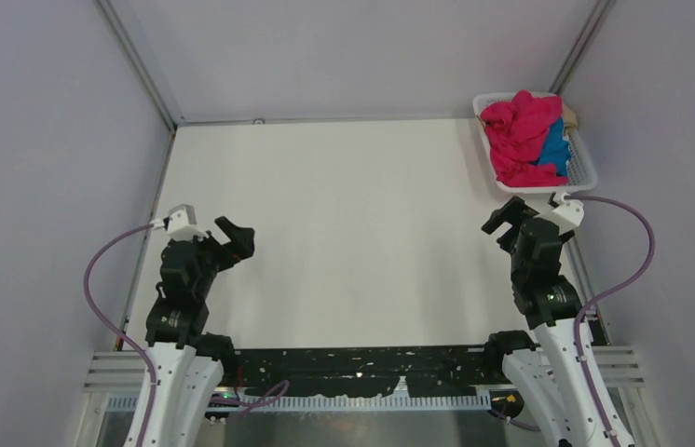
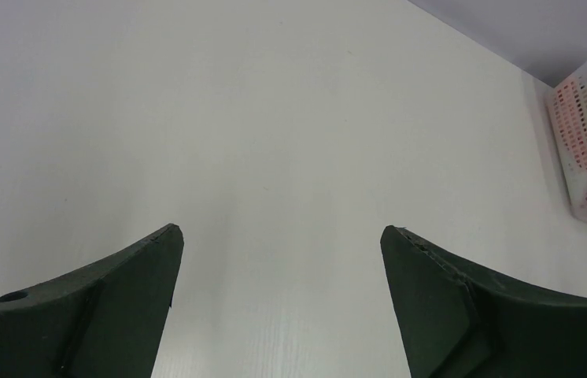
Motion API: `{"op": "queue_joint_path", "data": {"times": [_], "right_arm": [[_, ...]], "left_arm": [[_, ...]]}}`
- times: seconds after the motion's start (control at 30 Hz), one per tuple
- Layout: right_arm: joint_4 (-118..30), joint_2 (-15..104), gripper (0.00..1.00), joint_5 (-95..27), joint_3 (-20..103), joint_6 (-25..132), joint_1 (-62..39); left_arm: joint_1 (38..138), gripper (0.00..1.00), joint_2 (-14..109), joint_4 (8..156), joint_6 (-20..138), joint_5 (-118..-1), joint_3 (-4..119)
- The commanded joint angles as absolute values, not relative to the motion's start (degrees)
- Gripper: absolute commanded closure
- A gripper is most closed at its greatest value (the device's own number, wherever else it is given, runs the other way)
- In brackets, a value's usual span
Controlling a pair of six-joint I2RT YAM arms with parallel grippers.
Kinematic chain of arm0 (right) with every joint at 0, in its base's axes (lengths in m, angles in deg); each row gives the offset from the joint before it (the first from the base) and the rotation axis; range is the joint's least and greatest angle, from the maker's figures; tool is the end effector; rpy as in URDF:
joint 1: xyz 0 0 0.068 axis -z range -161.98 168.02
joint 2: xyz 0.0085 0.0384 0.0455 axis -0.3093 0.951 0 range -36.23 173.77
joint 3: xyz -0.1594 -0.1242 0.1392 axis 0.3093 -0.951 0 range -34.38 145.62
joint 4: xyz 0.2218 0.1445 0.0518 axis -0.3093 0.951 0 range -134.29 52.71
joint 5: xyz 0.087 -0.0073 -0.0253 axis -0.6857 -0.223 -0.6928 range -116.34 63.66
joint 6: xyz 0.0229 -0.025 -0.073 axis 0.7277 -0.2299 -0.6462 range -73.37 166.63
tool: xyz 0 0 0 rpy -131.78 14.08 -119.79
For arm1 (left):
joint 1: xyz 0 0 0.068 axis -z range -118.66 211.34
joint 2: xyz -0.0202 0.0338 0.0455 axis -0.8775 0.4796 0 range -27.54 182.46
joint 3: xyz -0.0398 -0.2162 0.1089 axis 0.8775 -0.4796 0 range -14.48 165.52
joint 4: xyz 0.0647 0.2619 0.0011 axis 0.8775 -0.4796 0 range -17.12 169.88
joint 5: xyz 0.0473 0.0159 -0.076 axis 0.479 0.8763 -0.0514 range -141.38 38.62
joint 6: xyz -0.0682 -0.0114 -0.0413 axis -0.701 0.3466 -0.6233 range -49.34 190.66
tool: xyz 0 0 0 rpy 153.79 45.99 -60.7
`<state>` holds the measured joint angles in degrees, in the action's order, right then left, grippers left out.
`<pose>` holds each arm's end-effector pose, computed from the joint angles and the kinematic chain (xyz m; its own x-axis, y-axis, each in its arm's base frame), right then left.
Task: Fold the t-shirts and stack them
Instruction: Grab crumpled tshirt from bin with the right arm
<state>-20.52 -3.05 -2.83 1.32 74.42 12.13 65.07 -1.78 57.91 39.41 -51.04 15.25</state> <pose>0.2040 -0.0068 0.2636 -0.1903 0.4102 -0.8919 0.4120 0.8580 0.3067 0.1932 -0.0121 0.2489 -0.2946 -0.5007 -0.8140 -0.1093 0.8638 -0.4918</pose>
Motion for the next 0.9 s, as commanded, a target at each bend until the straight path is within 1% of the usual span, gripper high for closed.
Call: {"op": "queue_joint_path", "data": {"times": [0.0,0.07,0.1,0.2,0.23,0.27,0.33,0.37,0.4,0.5,0.6,0.67,0.7,0.77,0.83,0.87], "right_arm": [[-29.3,0.4,0.05,-2.0,3.2,69.0,11.9],[-32.2,5.3,0.05,-0.9,6.3,68.5,12.4],[-30.5,10.9,0.05,-0.8,8.4,69.0,12.9],[-27.1,24.1,0.05,0.4,21.9,70.8,15.7],[-26.0,30.4,0.05,1.0,24.6,71.3,16.3],[-25.7,33.3,0.05,1.9,29.1,72.8,16.9],[-26.2,43.7,0.05,1.9,35.0,75.3,19.8],[-26.2,46.1,0.05,2.3,36.7,76.5,20.5],[-26.1,50.5,0.05,2.9,40.9,78.3,21.2],[-25.6,58.4,0.05,3.5,46.9,78.8,21.9],[-22.8,67.9,0.05,3.5,56.4,79.2,22.8],[-20.0,72.9,0.01,1.3,61.2,80.3,23.8],[-18.6,74.1,0.03,-1.0,62.8,81.2,24.2],[-19.3,76.4,0.09,-3.5,62.2,82.6,24.3],[-22.2,76.7,0.18,-5.7,59.6,84.0,24.3],[-24.9,76.2,0.34,-6.5,58.7,84.1,24.3]], "left_arm": [[64.9,0.01,-1.3,61.4,38.9,-52.1,15.2],[64.8,0.01,-0.5,62.2,38.9,-52.6,15.5],[64.9,0.01,-0.1,62.7,38.8,-52.7,15.7],[64.9,0.01,1.1,63.8,38.8,-52.5,16.0],[64.9,0.01,1.5,64.2,38.8,-52.3,16.0],[64.9,0.01,1.9,64.4,38.8,-52.0,15.9],[64.9,0.01,2.6,64.9,38.9,-51.8,15.6],[64.8,0.01,2.8,65.0,38.9,-51.8,15.6],[64.9,0.01,3.1,65.2,38.9,-51.8,15.6],[64.8,0.01,3.6,65.4,38.9,-50.3,15.6],[64.8,0.01,3.9,65.6,38.9,-50.2,15.3],[64.8,0.01,4.0,65.6,38.8,-49.1,15.2],[64.9,0.01,3.9,65.5,38.8,-48.7,15.2],[64.8,0.01,3.9,65.3,38.8,-47.9,15.2],[64.8,0.01,3.9,65.0,38.7,-47.3,15.4],[64.8,0.01,4.0,64.9,38.7,-47.1,15.5]]}}
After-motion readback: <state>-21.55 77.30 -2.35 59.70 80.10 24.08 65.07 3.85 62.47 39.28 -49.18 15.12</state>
